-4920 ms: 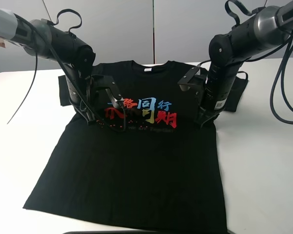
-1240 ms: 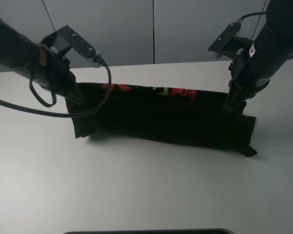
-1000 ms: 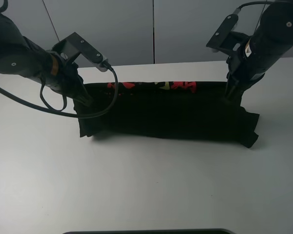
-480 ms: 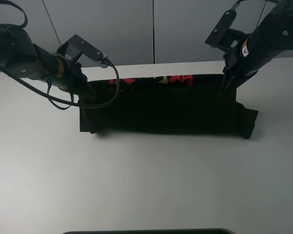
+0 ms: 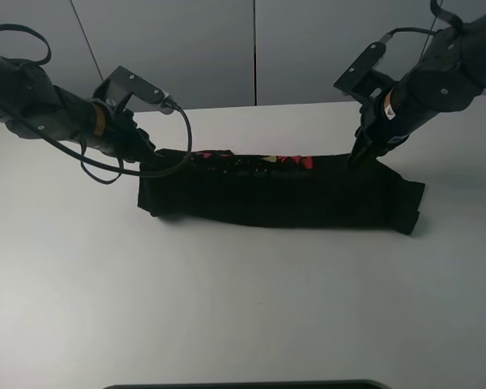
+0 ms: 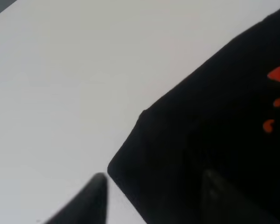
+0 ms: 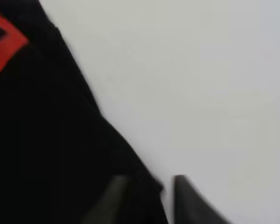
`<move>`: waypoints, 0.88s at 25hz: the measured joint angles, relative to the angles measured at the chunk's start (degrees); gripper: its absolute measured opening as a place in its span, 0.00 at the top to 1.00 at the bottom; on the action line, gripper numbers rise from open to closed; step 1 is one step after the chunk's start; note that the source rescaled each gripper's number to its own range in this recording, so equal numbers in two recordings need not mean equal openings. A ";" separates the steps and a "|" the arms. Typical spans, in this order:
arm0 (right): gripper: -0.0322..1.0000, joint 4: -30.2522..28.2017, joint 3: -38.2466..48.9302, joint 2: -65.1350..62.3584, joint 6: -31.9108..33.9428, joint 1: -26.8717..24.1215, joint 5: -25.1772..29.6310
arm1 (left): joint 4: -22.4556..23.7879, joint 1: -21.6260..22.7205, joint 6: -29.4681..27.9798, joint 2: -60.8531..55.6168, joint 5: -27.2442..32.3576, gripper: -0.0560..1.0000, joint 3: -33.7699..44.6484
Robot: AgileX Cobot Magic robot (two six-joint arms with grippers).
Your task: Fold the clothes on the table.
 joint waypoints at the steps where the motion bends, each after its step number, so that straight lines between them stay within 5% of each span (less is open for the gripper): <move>1: 0.38 -0.03 0.00 0.00 2.14 -0.03 0.00 | -0.98 0.00 -0.15 0.00 0.00 0.19 -0.12; 2: 0.18 -0.13 0.00 0.00 4.22 -0.13 0.00 | -2.54 0.00 -0.27 0.00 0.10 0.08 -0.36; 5: 0.02 -0.35 -0.22 0.00 11.88 -0.13 3.09 | -7.82 0.00 -0.27 0.00 2.25 0.03 -1.32; 11: 0.00 7.38 -0.87 -2.93 15.53 -0.13 10.19 | -17.39 0.00 1.07 -2.57 14.14 0.03 -4.75; 17: 0.00 21.16 -1.08 -5.04 12.92 -0.13 17.46 | -34.54 0.00 18.00 -2.68 19.67 0.03 -5.98; 22: 0.00 26.34 -1.08 -5.04 12.01 -0.13 21.88 | -45.57 0.00 27.27 -2.68 21.71 0.03 -6.57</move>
